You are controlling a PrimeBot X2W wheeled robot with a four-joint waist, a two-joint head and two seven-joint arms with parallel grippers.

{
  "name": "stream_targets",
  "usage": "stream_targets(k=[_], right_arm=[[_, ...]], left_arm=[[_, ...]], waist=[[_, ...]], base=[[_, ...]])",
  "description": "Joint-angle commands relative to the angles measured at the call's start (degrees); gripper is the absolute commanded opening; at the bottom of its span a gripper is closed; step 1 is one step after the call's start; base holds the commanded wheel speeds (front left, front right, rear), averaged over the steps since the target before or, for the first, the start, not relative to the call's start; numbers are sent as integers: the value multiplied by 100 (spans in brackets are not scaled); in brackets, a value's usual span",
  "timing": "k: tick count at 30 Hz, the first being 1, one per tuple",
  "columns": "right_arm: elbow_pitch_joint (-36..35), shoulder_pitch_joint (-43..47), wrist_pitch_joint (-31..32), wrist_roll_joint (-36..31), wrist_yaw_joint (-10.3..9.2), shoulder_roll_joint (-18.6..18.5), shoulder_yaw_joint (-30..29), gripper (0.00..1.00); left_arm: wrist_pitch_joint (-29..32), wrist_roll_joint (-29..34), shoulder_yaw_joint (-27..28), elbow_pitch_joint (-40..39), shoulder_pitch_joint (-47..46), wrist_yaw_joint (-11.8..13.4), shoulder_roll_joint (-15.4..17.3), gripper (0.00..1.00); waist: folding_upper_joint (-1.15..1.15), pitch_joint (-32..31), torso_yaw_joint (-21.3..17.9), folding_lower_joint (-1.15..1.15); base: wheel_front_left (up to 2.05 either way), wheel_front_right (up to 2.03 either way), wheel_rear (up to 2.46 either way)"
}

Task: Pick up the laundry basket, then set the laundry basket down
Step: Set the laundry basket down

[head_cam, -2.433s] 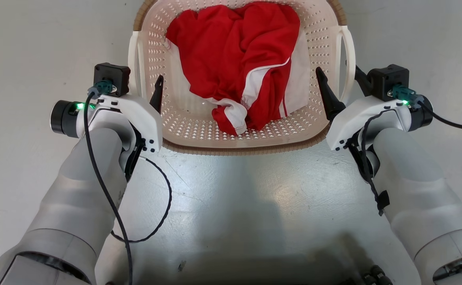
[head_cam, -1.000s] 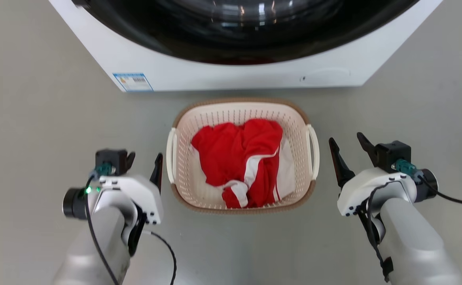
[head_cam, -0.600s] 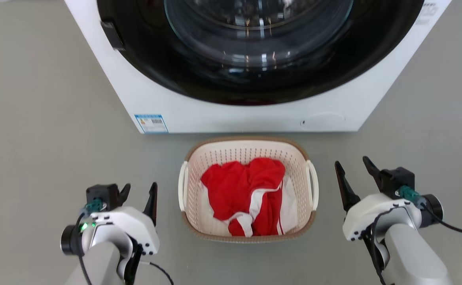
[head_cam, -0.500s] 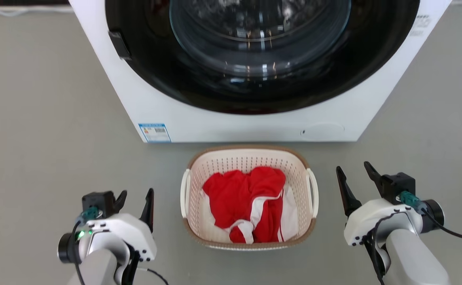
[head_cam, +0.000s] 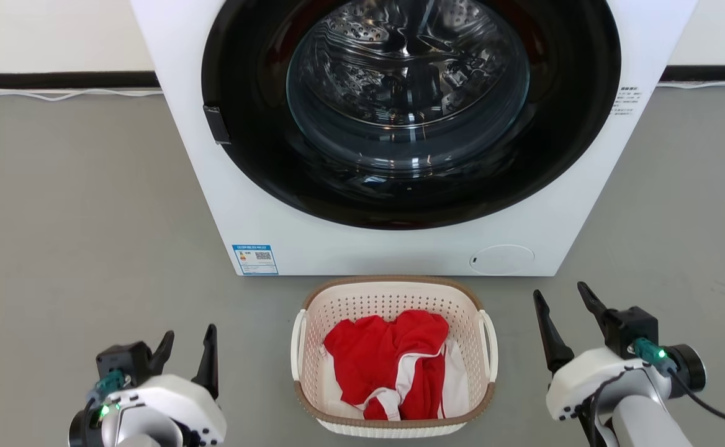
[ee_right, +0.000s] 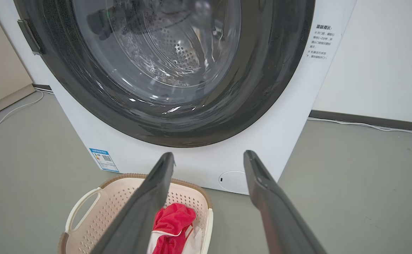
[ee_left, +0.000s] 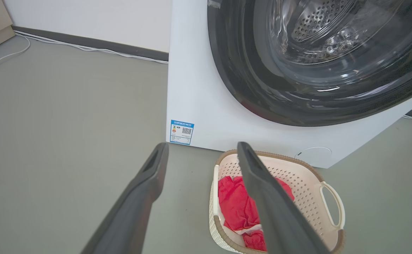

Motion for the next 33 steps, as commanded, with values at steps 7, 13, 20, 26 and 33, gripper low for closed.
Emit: stream_targets(k=[7,13,20,26,33], right_arm=[[-704,484,-61,22,35,22,-9,100],[-1054,965,-61,91,35,22,-93,100],[-1422,1323,-61,120,35,22,-169,100],[-1570,1426,-61,108,35,22,-186,100],[-1645,1468,-61,175,35,22,-118,100]], left_arm=[[-35,272,515,-571,405,-110,16,100],[-35,427,719,-821,755,-118,-88,100],[-35,526,972,-1049,1062,-135,-175,100],[-35,615,1131,-1135,1177,-158,-209,100],[-35,713,1248,-1160,1171,-181,-250,100]], waist=[[0,-143,32,0],[0,-334,63,0],[0,-499,22,0],[0,-569,-24,0],[0,-576,-60,0]], base=[[0,0,0],[0,0,0],[0,0,0],[0,0,0],[0,0,0]])
